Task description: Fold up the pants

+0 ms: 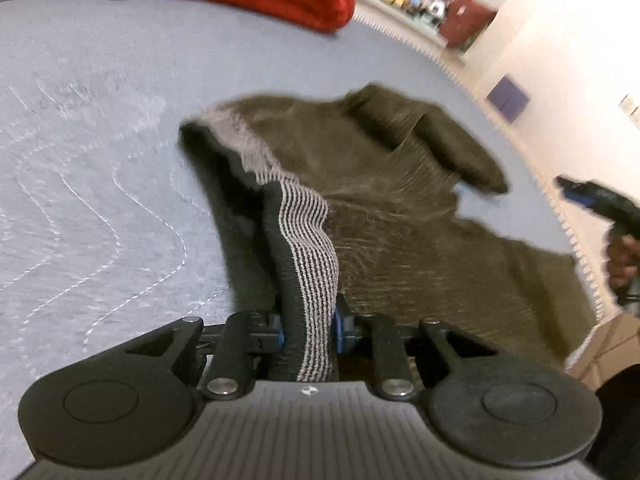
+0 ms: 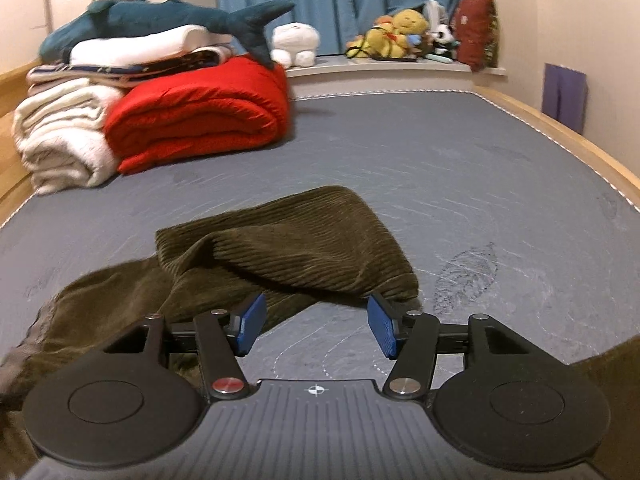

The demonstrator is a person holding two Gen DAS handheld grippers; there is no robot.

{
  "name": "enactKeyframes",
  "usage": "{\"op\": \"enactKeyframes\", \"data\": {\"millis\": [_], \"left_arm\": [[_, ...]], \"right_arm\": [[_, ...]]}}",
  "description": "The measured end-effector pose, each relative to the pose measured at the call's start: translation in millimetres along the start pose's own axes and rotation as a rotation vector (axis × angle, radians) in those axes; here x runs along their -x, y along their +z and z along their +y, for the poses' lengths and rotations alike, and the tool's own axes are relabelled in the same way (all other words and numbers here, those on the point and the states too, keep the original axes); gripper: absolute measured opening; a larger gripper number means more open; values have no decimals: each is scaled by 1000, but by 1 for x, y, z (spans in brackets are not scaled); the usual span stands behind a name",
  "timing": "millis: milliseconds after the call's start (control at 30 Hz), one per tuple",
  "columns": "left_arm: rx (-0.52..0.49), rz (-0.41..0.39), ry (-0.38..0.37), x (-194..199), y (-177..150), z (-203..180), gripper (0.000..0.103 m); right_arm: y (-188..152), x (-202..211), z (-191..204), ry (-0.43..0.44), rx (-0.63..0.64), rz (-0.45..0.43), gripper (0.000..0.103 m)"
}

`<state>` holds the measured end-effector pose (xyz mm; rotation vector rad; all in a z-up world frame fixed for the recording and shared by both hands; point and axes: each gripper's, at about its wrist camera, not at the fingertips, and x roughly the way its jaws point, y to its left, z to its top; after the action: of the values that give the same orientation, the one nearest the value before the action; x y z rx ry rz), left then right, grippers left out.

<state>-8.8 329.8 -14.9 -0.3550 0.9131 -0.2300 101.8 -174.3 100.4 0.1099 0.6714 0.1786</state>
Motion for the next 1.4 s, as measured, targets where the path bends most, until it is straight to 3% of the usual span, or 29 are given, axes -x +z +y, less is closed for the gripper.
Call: {"op": "enactKeyframes", "data": {"millis": [67, 133, 167, 233, 267, 367, 500, 567, 600, 633, 700, 733, 800, 867, 967, 1333, 1400], "left_arm": [[-13, 37, 26, 0, -9, 0, 25], [-16, 138, 89, -19, -19, 1, 30], [-34, 171, 144, -28, -23, -1, 49], [-48, 153, 218, -26, -18, -7, 62], [-63, 109, 244, -18, -13, -14, 63], [-166, -53, 306, 5, -5, -47, 61], [-259, -138, 229, 4, -2, -83, 55], [-289, -121, 185, -8, -4, -91, 39], [-300, -102, 185, -21, -4, -93, 38], [-299, -60, 209, -33, -4, -89, 33], [-266, 115, 338, -73, -8, -74, 8], [-256, 129, 371, -80, -9, -71, 4], [-244, 121, 380, -74, -1, -81, 5], [-248, 34, 356, -60, 9, -101, 18], [-252, -48, 317, -54, 22, -129, 26], [-252, -162, 236, -128, 66, -203, 29], [-250, -180, 233, -140, 72, -211, 29]], "right_arm": [[3, 1, -4, -11, -28, -6, 58], [5, 0, -9, -18, -45, -11, 58], [5, -1, -11, -23, -49, -15, 58], [6, -3, -17, -41, -60, -19, 58], [5, -4, -20, -49, -73, -16, 58], [4, -8, -33, -57, -132, -3, 59], [-1, -15, -45, -76, -167, -10, 59], [-4, -20, -53, -97, -187, -20, 59], [-6, -24, -58, -104, -205, -19, 58], [-8, -29, -63, -107, -227, -16, 58], [-13, -42, -76, -113, -285, -4, 58], [-15, -49, -82, -114, -309, 5, 58], [-18, -62, -93, -105, -359, 17, 58], [-20, -73, -104, -86, -410, 19, 58], [-23, -91, -119, -38, -499, 27, 58], [-38, -156, -148, 108, -881, 68, 58], [-38, -162, -150, 133, -925, 56, 49]]}}
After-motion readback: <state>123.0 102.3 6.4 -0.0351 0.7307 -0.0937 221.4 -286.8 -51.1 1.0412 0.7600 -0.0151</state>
